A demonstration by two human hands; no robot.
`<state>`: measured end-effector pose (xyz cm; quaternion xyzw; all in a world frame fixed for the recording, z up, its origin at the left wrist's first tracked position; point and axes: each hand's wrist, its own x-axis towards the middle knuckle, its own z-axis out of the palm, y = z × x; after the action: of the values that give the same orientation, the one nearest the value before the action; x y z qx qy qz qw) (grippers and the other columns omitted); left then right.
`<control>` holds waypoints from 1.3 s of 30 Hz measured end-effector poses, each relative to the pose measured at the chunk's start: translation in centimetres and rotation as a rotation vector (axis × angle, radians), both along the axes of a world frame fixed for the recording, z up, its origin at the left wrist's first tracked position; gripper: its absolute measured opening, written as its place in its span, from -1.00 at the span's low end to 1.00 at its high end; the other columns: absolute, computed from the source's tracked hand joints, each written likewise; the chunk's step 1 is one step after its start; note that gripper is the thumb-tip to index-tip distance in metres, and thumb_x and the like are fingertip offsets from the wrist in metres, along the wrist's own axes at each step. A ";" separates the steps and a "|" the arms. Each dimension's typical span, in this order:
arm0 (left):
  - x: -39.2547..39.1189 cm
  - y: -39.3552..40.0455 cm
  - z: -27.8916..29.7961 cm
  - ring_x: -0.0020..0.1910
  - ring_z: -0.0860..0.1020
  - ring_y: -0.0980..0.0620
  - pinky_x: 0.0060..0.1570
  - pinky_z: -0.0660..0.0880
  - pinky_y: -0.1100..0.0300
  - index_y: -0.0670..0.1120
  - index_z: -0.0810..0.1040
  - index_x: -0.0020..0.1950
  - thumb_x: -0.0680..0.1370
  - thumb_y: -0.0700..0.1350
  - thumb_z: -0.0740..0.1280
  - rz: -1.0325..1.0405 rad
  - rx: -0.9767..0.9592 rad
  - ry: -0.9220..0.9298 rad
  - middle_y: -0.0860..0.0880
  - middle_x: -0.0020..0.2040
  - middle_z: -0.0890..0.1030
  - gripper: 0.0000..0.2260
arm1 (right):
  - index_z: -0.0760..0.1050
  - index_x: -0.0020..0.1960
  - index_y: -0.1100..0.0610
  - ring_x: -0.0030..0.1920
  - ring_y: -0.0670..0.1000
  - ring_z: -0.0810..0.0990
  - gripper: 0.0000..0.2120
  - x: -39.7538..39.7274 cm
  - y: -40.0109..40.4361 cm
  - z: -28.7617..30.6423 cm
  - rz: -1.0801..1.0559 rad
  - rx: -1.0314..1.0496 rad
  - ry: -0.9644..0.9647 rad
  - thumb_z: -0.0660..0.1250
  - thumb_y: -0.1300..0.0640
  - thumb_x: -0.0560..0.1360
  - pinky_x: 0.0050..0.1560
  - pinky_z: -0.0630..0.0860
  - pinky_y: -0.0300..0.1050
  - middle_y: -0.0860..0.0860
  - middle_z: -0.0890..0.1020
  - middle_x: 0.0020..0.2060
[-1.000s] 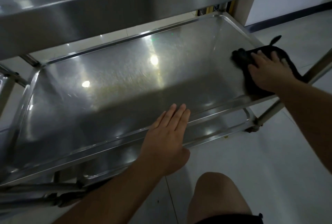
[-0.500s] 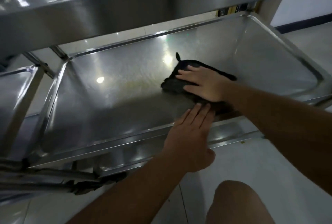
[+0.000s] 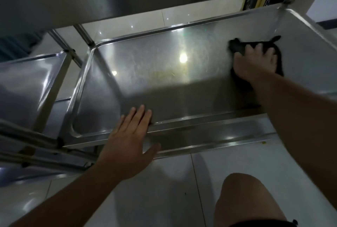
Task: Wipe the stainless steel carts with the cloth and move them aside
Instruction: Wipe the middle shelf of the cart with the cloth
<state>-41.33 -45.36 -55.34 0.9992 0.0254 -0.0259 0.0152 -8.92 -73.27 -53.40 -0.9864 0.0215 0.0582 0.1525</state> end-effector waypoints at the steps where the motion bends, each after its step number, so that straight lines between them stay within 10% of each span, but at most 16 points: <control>1: -0.1 0.3 -0.2 0.69 -0.26 0.07 0.67 -0.09 -0.05 0.07 -0.21 0.74 0.57 0.48 0.02 0.009 -0.006 0.018 0.05 0.74 -0.21 -0.12 | 0.15 0.65 0.03 0.64 0.36 -0.01 -0.35 -1.7 2.5 0.1 0.092 -0.018 -0.036 -0.06 -0.23 0.63 0.61 -0.04 0.27 0.13 0.09 0.67; 9: -0.1 0.7 0.9 0.65 -0.40 0.09 0.64 -0.27 0.08 0.05 -0.32 0.71 0.56 0.51 0.01 -0.034 -0.072 0.096 0.06 0.69 -0.38 -0.07 | 0.02 0.67 -0.24 0.64 -0.06 -0.18 -0.32 -12.1 6.1 -0.3 0.995 -0.025 -0.027 -0.11 -0.41 0.60 0.60 -0.23 -0.10 -0.21 -0.06 0.64; 13: 0.6 2.3 2.1 0.66 -0.26 0.20 0.63 -0.14 0.16 0.14 -0.13 0.74 0.62 0.45 0.10 -0.023 -0.251 0.110 0.18 0.70 -0.24 -0.19 | 0.18 0.66 -0.12 0.67 0.12 0.03 -0.43 -8.0 2.1 -0.2 0.769 -0.079 -0.083 0.20 -0.17 0.69 0.65 -0.13 -0.05 -0.03 0.14 0.67; 21: 0.1 8.2 1.0 0.71 -0.14 0.00 0.66 -0.11 -0.01 0.00 -0.12 0.75 0.68 0.30 -0.21 0.267 -0.098 0.045 -0.02 0.75 -0.09 -0.32 | 0.00 0.70 -0.05 0.67 0.24 -0.14 -0.36 -2.7 8.0 0.3 0.190 -0.044 0.062 -0.05 -0.15 0.65 0.64 -0.15 0.21 0.00 -0.04 0.70; 27: 0.0 8.1 0.8 0.71 -0.07 -0.02 0.66 -0.10 0.00 -0.04 -0.02 0.75 0.71 0.25 -0.09 0.256 -0.098 -0.018 -0.06 0.74 0.00 -0.34 | 0.10 0.68 -0.05 0.64 0.30 0.03 -0.41 -7.7 20.2 0.9 0.618 -0.072 -0.041 0.02 -0.17 0.68 0.62 0.01 0.21 0.04 0.09 0.68; 31: 0.0 8.0 0.8 0.72 -0.07 -0.01 0.67 -0.11 0.00 -0.06 0.00 0.75 0.72 0.20 -0.01 0.265 -0.098 -0.030 -0.06 0.75 0.01 -0.36 | 0.08 0.66 -0.24 0.65 -0.02 -0.10 -0.29 -16.2 19.2 -0.5 0.956 0.021 -0.018 -0.09 -0.43 0.56 0.62 -0.14 -0.02 -0.19 0.03 0.66; 39: -0.2 7.9 1.1 0.71 -0.15 0.00 0.67 -0.16 0.00 -0.04 -0.11 0.75 0.72 0.19 -0.04 0.239 -0.155 -0.031 -0.04 0.75 -0.08 -0.35 | 0.07 0.69 -0.11 0.68 0.12 -0.07 -0.39 -11.5 12.7 0.9 0.351 -0.064 -0.007 0.04 -0.24 0.69 0.65 -0.16 0.07 -0.06 0.03 0.70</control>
<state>-41.52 -37.41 -54.22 0.9852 0.1416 -0.0104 0.0956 -20.43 -60.55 -52.48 -0.9795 -0.1498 0.0800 0.1085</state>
